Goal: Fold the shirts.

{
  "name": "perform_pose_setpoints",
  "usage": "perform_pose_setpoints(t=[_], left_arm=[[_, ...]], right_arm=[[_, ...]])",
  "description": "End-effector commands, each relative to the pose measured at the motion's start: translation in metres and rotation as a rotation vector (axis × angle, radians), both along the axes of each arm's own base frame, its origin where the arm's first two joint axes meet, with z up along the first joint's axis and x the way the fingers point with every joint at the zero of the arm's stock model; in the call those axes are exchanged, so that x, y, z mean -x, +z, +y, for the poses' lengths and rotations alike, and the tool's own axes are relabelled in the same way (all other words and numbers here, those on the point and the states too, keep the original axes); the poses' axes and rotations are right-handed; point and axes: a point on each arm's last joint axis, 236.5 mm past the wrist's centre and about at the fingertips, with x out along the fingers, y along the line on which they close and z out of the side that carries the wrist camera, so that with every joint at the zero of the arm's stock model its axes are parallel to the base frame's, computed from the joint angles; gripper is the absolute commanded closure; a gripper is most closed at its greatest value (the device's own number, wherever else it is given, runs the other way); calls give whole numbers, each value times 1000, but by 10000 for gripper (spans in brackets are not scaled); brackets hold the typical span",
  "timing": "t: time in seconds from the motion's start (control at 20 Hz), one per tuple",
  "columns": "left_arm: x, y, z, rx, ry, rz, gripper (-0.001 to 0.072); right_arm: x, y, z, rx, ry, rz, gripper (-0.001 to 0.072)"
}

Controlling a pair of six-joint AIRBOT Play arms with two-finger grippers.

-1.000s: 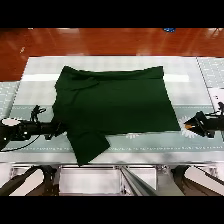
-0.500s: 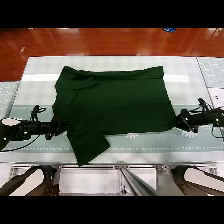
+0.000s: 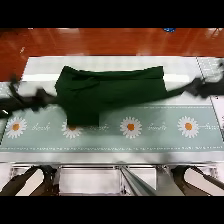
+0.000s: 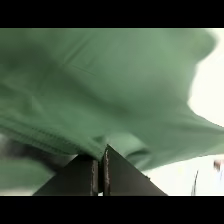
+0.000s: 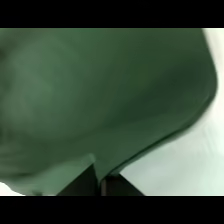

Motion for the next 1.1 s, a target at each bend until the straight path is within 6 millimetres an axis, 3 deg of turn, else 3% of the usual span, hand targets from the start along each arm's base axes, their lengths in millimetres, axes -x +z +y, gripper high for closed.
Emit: perform_pose_setpoints(t=[0.0, 0.1, 0.15, 0.25, 0.4, 0.55, 0.7, 0.9, 1.05], left_arm=[[-30, 206, 18, -186, 87, -547, 683], [-3, 326, 26, -307, 171, -847, 683], [19, 374, 23, -354, 189, -966, 683], [64, 440, 15, -454, 211, -1138, 683], [130, 493, 25, -645, 335, -1263, 683], [193, 507, 32, -765, 451, -1311, 683], [230, 492, 41, -813, 520, -1243, 683], [237, 446, 60, -902, 526, -1034, 683], [218, 417, 66, -881, 493, -928, 683]], right_arm=[[-9, 200, 7, 187, 32, -502, 689], [19, 309, 13, 306, -24, -743, 689], [38, 347, 17, 362, -47, -825, 690], [79, 404, 26, 463, -94, -956, 689], [138, 449, 33, 595, -190, -1068, 689], [194, 457, 35, 702, -278, -1088, 689], [231, 452, 37, 756, -337, -1071, 689], [254, 435, 44, 772, -332, -1023, 689], [241, 405, 36, 754, -315, -928, 689]])
